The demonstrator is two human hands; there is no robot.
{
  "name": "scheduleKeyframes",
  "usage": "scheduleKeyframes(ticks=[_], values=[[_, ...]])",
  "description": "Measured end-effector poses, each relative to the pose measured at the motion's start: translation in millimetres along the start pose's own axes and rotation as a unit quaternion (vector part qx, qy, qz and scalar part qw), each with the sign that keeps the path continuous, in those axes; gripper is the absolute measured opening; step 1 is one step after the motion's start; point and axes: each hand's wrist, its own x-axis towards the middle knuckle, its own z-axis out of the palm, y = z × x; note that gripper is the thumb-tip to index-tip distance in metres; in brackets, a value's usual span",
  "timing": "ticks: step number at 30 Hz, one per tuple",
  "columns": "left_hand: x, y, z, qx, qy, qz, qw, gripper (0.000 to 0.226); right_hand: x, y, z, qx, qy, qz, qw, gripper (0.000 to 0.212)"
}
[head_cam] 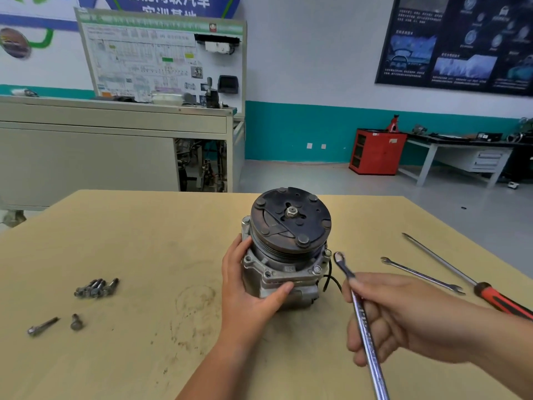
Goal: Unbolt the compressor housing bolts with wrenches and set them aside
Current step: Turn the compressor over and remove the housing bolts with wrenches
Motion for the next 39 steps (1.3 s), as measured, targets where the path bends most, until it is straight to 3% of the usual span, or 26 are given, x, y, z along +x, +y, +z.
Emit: scheduleKeyframes(ticks=[15, 33, 36, 39], values=[[1, -2, 0, 0.007, -0.003, 0.006, 1.000, 0.079, 13, -2, 23, -0.058, 0.085, 0.030, 0.994, 0.028], [-1, 2, 0, -0.004, -0.003, -0.030, 1.000, 0.079, 13, -8, 19, -0.076, 0.021, 0.058, 0.995, 0.028], [0, 3, -1, -0.005, -0.014, -0.030, 0.999, 0.080, 14, -16, 10, -0.153, 0.003, 0.072, 0.986, 0.029], [-1, 5, -2, -0.011, -0.016, -0.029, 0.999, 0.078, 15, -41, -16, -0.310, -0.020, 0.097, 0.946, 0.025]])
